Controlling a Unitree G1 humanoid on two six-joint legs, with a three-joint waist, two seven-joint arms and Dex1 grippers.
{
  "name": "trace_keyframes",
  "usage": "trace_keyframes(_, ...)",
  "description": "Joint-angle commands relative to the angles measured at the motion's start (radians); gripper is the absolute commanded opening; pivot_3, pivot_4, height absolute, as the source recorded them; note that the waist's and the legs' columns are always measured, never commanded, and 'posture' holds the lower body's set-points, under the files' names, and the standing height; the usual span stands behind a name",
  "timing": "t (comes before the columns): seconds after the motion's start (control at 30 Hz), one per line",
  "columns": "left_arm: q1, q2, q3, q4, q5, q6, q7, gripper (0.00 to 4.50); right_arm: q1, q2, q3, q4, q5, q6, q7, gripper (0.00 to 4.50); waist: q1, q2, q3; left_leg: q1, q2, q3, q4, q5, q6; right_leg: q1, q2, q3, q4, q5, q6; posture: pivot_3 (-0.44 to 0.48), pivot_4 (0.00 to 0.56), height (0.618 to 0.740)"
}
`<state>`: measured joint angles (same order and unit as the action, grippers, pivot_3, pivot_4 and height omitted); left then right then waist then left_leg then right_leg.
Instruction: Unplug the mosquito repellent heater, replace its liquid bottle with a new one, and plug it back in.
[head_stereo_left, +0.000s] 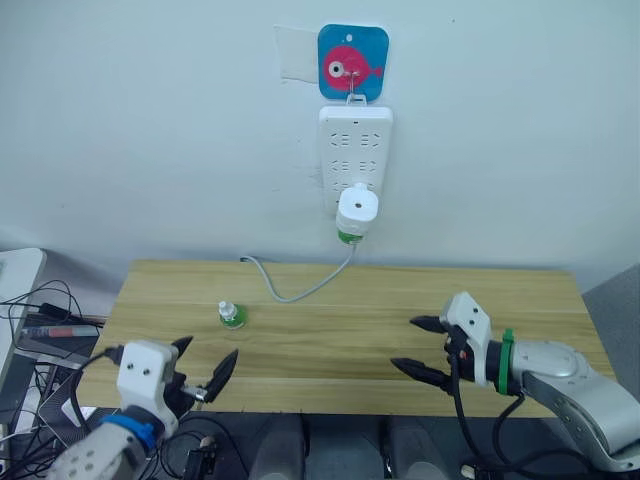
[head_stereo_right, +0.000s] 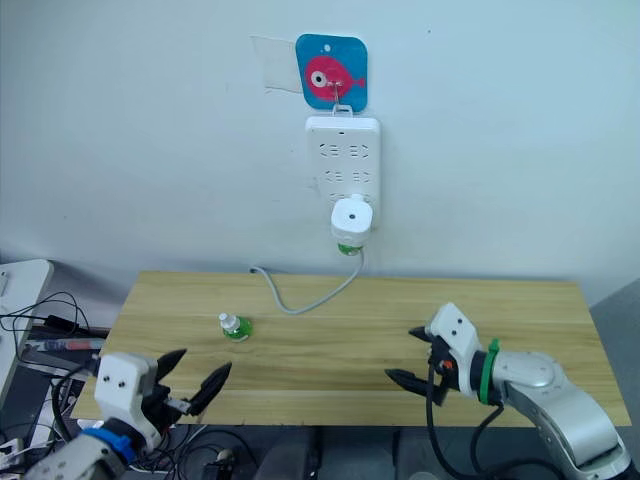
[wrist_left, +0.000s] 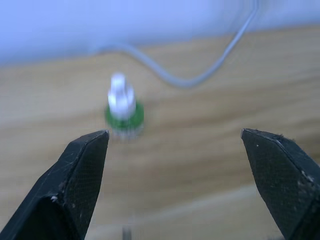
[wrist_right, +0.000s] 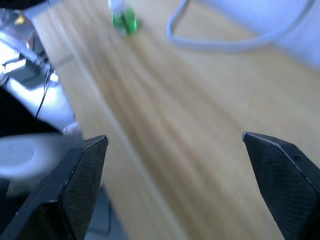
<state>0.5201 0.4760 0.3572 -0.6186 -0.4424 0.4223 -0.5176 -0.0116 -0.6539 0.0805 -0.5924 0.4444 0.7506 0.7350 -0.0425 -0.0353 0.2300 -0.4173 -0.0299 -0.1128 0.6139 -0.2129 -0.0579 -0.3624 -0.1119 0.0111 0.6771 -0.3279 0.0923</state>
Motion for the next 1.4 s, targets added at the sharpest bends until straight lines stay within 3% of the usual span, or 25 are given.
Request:
trace_keyframes(0.03,-0.055,0.053,0.025,-0.015,-0.066,0.042,-0.047,4.46,-0.051,0.025,0.002,-0.052,0.024,0.021,-0.036,4.50,-0.005,0.000,0.000,0.000,0.001,0.000,0.000,0.000,0.000,0.000,0.001,0.000,0.000,0.000,0.000,-0.117,0.215,0.730)
trace_keyframes(0.47,-0.357,0.204,0.023,0.153,-0.154,0.117,-0.153,4.46,-0.236,0.180,0.013,-0.082,0.052,0.119,-0.205,4.50,-0.027,0.001,0.000,0.000,0.012,0.000,0.000,0.000,0.000,-0.006,0.012,0.001,0.004,0.005,-0.009,-0.153,0.207,0.730)
trace_keyframes(0.67,-0.542,0.252,-0.031,0.243,-0.134,0.121,-0.180,4.46,-0.292,0.238,0.045,-0.096,0.031,0.140,-0.288,4.50,-0.042,0.001,0.000,0.000,0.015,0.001,0.000,0.001,-0.001,-0.006,0.016,0.002,0.004,0.006,-0.010,-0.169,0.207,0.730)
trace_keyframes(0.9,-0.733,0.256,-0.110,0.398,-0.079,0.035,-0.257,4.46,-0.342,0.279,0.084,-0.102,-0.001,0.149,-0.363,4.50,-0.056,0.002,0.000,0.000,0.025,0.002,0.000,0.001,-0.001,-0.010,0.027,0.003,0.006,0.010,-0.016,-0.181,0.208,0.730)
trace_keyframes(1.4,-1.032,0.216,-0.218,0.753,-0.008,-0.129,-0.450,4.46,-0.414,0.328,0.131,-0.103,-0.003,0.174,-0.414,4.50,-0.073,0.002,0.000,0.000,0.025,0.003,0.000,0.001,-0.002,-0.011,0.028,0.004,0.006,0.010,-0.016,-0.198,0.217,0.730)
